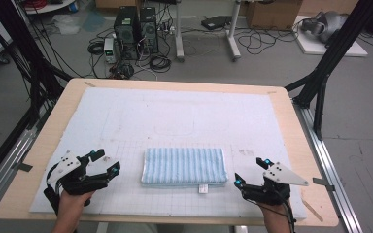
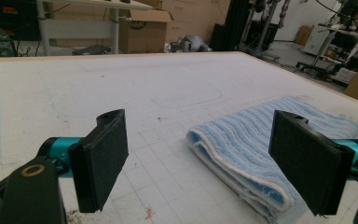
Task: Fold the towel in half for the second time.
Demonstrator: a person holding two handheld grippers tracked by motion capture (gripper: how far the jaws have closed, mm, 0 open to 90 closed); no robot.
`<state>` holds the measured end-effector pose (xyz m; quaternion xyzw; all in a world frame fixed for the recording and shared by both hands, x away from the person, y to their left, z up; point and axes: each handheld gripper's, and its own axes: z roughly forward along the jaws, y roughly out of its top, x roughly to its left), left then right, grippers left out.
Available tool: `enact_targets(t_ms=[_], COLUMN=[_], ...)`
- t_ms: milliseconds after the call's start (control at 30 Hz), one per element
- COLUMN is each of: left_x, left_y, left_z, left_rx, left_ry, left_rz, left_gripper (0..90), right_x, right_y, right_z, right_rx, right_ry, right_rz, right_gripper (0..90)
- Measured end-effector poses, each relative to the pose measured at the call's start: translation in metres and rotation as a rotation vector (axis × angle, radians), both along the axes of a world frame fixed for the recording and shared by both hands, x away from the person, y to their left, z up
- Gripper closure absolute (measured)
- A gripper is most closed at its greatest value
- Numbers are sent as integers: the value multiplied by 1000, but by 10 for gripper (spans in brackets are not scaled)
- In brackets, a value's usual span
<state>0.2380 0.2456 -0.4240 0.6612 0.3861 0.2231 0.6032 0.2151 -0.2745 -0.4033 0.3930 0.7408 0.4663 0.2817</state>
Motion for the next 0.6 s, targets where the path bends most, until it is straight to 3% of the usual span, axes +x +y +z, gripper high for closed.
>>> enact_targets(t_ms=[167,600], left_x=[0,-1], left_y=[-1,1], left_z=[0,-1], left_rx=[-4,-10], left_ry=[20,24], left_rz=[-8,2], left_gripper=[207,212], right_x=[0,0], right_y=[0,-1], right_z=[0,-1], right_rx=[9,11], right_ry=[1,0], right_rz=[-3,3], right_gripper=[118,118])
